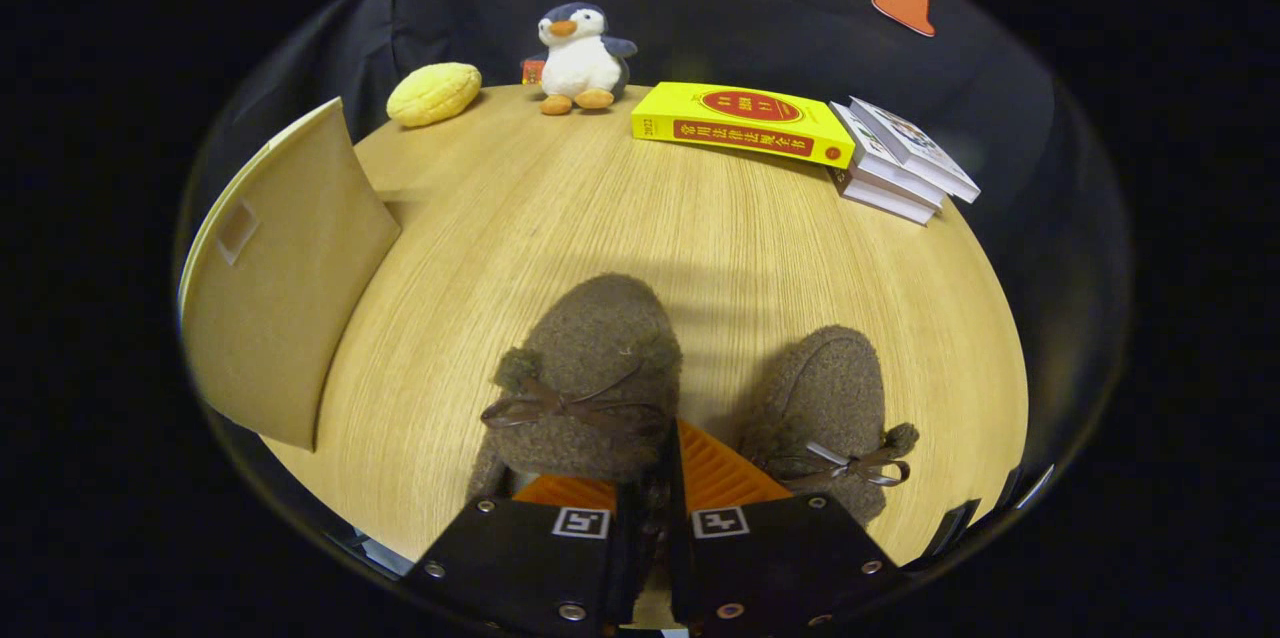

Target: Open the storage box then place both shoes into the box .Put the left shoe in first, then the right shoe, with the right side of both shoes facing outward in a uniform manner.

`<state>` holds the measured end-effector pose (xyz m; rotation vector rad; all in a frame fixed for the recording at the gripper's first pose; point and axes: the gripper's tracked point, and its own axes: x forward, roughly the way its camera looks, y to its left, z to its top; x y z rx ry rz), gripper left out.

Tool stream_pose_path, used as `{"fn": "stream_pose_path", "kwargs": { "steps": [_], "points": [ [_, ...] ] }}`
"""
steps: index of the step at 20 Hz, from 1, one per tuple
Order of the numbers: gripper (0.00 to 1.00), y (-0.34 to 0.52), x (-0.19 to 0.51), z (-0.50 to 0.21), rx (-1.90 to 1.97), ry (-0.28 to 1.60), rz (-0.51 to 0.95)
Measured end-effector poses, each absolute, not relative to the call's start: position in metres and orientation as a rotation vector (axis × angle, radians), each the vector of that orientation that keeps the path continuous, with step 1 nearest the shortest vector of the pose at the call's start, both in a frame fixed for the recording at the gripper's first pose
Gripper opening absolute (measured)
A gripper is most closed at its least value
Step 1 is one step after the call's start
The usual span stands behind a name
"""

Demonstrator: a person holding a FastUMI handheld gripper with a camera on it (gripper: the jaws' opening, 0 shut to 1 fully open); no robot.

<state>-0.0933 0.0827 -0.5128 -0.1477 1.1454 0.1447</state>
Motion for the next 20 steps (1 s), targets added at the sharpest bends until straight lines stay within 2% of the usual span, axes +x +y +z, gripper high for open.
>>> {"fn": "stream_pose_path", "kwargs": {
  "steps": [2, 4, 11, 20],
  "points": [
    [0.06, 0.085, -0.095, -0.511, -0.094, 1.169, 0.132],
    [0.03, 0.086, -0.097, -0.502, -0.057, 1.188, 0.128],
    [0.02, 0.124, -0.090, -0.419, -0.006, 1.133, 0.171],
    [0.03, 0.245, -0.061, -0.309, -0.013, 1.012, 0.327]
  ]
}}
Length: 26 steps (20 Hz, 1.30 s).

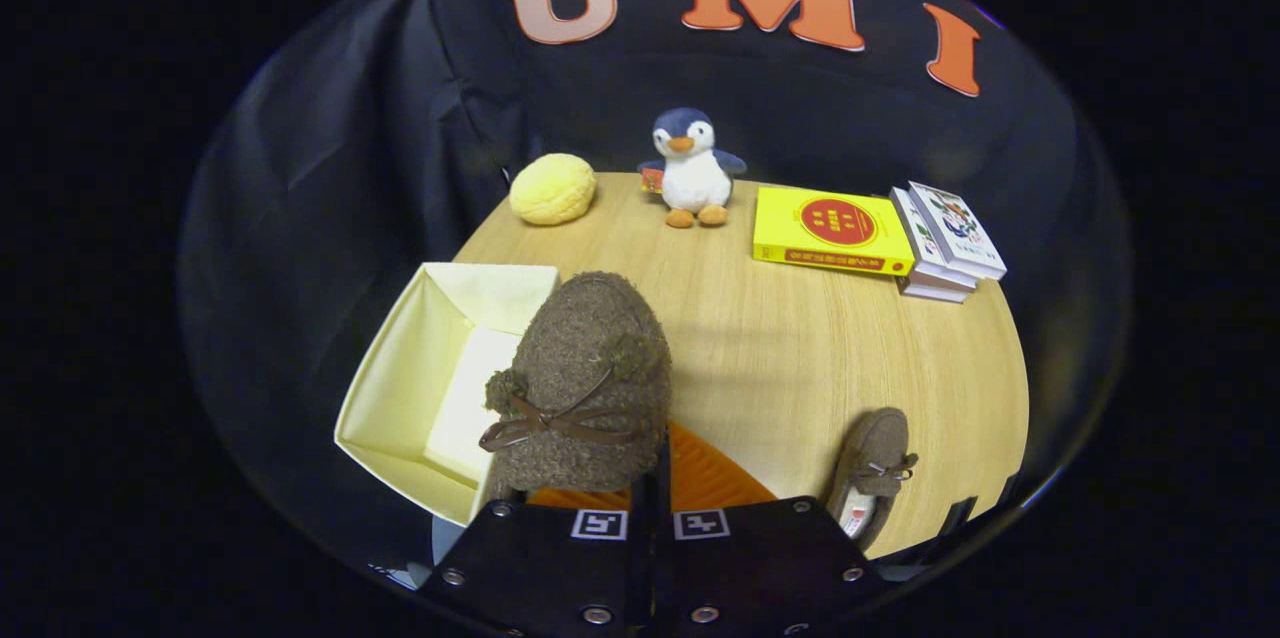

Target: Open the storage box then place both shoes into the box .Put the left shoe in first, then the right shoe, with the right side of both shoes facing outward in a uniform manner.

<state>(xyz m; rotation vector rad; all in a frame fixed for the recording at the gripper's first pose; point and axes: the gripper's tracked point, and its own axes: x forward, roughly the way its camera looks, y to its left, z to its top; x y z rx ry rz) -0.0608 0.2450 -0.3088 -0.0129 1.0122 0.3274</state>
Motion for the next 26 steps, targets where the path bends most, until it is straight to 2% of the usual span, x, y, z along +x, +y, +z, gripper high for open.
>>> {"fn": "stream_pose_path", "kwargs": {
  "steps": [8, 17, 19, 22, 23, 26],
  "points": [
    [0.03, 0.367, -0.056, -0.304, -0.031, 1.032, 0.415],
    [0.05, 0.433, -0.063, -0.364, 0.015, 1.210, 0.333],
    [0.09, 0.443, -0.069, -0.378, 0.080, 1.273, 0.314],
    [0.22, 0.451, -0.090, -0.385, 0.133, 1.366, 0.373],
    [0.24, 0.454, -0.096, -0.383, 0.147, 1.370, 0.409],
    [0.38, 0.451, -0.094, -0.361, 0.155, 1.311, 0.474]
  ]
}}
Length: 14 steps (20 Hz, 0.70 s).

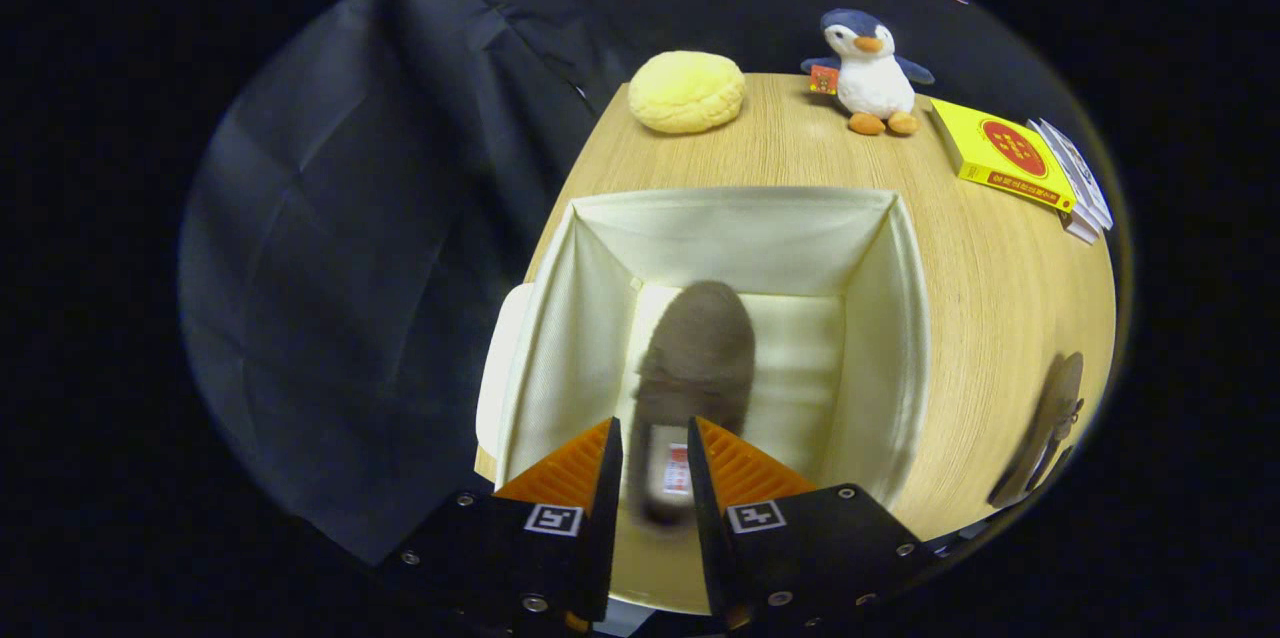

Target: Open the storage box then place both shoes into the box .Put the left shoe in first, then the right shoe, with the right side of both shoes facing outward in a uniform manner.

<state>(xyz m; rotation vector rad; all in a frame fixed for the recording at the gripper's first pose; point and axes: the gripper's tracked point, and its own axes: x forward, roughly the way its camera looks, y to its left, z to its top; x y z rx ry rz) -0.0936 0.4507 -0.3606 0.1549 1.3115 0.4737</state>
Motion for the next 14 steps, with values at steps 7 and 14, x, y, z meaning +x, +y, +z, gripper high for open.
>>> {"fn": "stream_pose_path", "kwargs": {
  "steps": [7, 14],
  "points": [
    [0.72, 0.374, -0.069, -0.298, 0.186, 1.105, 0.531],
    [0.96, 0.250, -0.047, -0.294, 0.155, 0.946, 0.436]
  ]
}}
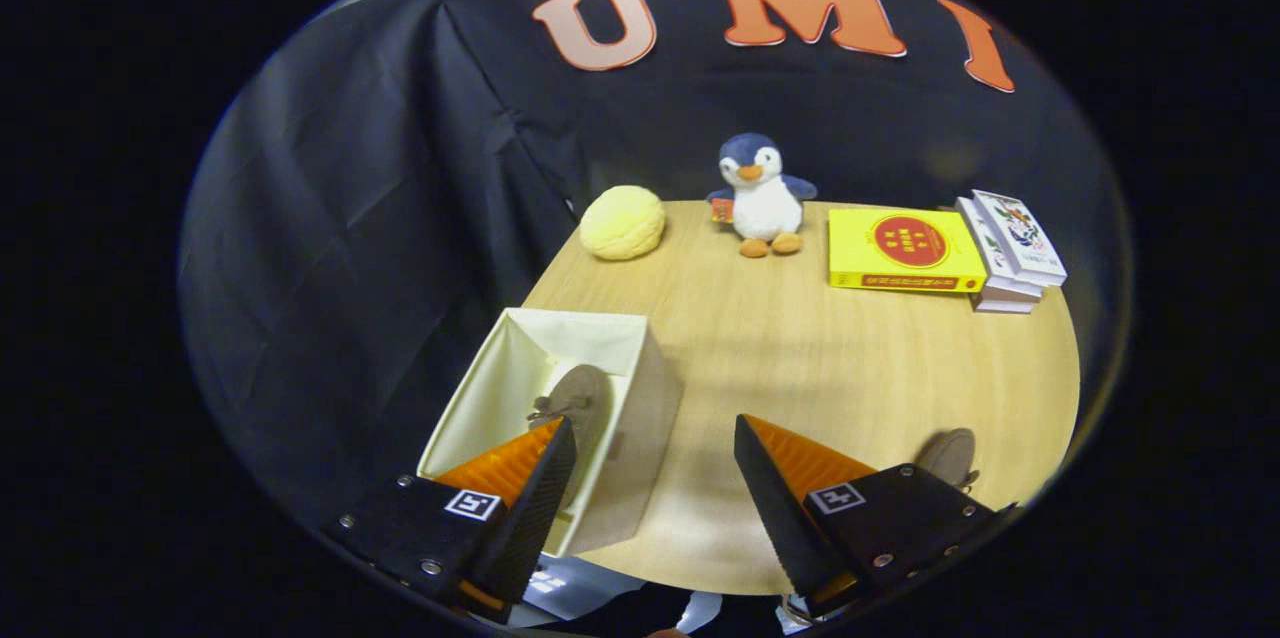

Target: Open the storage box then place both shoes into the box .Put the left shoe in first, then the right shoe, with the right side of both shoes facing outward in a uniform manner.

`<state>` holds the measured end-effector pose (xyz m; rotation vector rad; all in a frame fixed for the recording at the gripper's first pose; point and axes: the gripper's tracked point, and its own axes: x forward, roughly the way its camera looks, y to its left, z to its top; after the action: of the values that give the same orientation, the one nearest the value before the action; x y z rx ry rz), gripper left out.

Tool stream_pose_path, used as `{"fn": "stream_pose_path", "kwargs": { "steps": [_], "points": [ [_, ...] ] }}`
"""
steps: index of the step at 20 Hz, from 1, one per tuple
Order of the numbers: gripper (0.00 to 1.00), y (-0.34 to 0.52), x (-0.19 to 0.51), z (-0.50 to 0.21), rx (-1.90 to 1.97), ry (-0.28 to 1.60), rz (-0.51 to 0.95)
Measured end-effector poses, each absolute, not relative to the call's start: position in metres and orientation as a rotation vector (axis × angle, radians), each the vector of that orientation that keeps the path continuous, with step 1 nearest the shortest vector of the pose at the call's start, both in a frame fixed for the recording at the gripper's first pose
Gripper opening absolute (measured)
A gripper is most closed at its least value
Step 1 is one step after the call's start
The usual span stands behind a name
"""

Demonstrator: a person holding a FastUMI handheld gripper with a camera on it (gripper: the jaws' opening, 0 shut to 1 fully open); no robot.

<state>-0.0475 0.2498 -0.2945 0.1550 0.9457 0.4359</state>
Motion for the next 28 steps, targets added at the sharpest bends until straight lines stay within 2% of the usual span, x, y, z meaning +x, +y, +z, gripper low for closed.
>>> {"fn": "stream_pose_path", "kwargs": {
  "steps": [3, 9, 17, 25, 28],
  "points": [
    [0.98, 0.187, -0.045, -0.302, 0.106, 0.872, 0.341],
    [0.98, 0.063, -0.071, -0.350, 0.068, 0.926, 0.139],
    [0.94, -0.003, -0.117, -0.421, 0.048, 1.023, 0.116],
    [0.73, -0.022, -0.122, -0.483, -0.047, 1.093, 0.088],
    [0.57, -0.022, -0.119, -0.495, -0.044, 1.110, 0.061]
  ]
}}
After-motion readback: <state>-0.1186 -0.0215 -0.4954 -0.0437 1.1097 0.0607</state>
